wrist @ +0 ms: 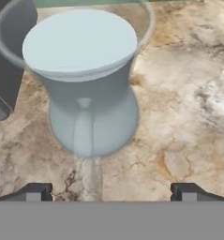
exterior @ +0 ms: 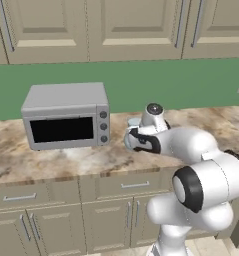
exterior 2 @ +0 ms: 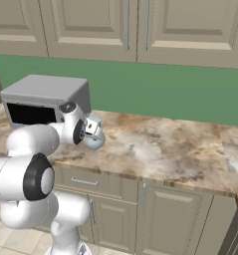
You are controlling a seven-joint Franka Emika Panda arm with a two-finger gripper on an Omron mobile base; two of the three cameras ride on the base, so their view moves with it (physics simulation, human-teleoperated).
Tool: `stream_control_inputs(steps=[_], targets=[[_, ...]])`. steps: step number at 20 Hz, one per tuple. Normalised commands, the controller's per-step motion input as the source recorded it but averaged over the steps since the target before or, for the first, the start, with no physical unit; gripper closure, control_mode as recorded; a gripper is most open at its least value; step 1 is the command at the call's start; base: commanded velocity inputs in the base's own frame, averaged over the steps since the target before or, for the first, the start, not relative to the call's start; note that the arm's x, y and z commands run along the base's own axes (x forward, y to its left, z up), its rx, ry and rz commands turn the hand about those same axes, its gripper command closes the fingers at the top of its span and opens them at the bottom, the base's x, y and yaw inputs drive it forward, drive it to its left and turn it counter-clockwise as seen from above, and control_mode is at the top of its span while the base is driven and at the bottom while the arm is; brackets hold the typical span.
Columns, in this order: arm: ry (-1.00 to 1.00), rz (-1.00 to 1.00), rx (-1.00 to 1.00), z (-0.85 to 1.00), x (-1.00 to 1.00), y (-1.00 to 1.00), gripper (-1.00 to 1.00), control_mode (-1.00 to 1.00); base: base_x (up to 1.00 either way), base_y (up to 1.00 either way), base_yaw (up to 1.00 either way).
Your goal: Move the jam and bread from the second highest shelf to the top shelf to make space. Then, place the pitcher from the counter on the cleared second highest shelf.
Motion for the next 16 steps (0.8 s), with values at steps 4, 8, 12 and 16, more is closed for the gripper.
stream_control_inputs(steps=[4,8,12,16], targets=[[0.0,0.0,0.0,-0.26,0.26,0.07,-1.0,-1.0,0.0,0.0,0.0],[0.0,0.0,0.0,-0.24,0.26,0.08,-1.0,-1.0,0.0,0.0,0.0],[0.0,0.0,0.0,-0.21,0.24,0.06,-1.0,-1.0,0.0,0.0,0.0],[0.0,0.0,0.0,-0.2,0.25,0.06,-1.0,-1.0,0.0,0.0,0.0]])
